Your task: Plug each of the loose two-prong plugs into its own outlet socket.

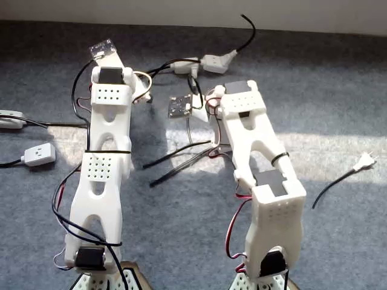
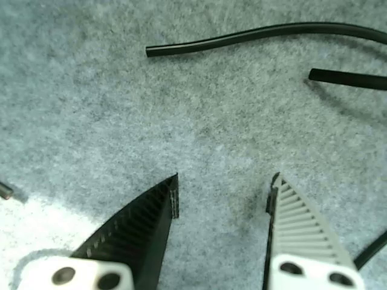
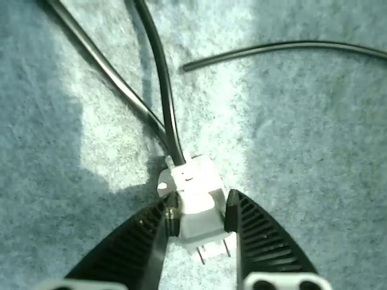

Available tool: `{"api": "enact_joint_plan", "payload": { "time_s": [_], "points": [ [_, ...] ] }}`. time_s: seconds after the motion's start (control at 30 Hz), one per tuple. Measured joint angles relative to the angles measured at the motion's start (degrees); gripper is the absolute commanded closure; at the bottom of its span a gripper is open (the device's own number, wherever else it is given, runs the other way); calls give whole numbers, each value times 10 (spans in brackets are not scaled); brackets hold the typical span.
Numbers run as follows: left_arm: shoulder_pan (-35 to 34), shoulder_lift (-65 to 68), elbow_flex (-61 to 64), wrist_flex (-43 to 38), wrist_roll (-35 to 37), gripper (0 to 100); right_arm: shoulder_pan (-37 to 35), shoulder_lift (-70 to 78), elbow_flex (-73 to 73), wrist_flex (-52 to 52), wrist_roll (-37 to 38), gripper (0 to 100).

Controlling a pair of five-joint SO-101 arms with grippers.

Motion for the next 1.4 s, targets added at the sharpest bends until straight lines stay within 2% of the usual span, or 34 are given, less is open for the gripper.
{"api": "enact_joint_plan", "payload": {
  "time_s": [0.13, 0.3, 0.63, 0.77, 1.1, 1.4],
  "points": [
    [0, 0, 0, 0, 0, 755, 0, 0, 0, 0, 0, 898],
    [0, 0, 0, 0, 0, 755, 0, 0, 0, 0, 0, 992],
    [0, 0, 0, 0, 0, 755, 0, 0, -2, 0, 0, 989],
    [-1, 0, 0, 0, 0, 755, 0, 1, -50, 1, -18, 989],
    [-6, 0, 0, 0, 21, 755, 0, 1, -215, 2, -178, 990],
    [-6, 0, 0, 0, 21, 755, 0, 1, -432, 21, -424, 990]
  ]
}}
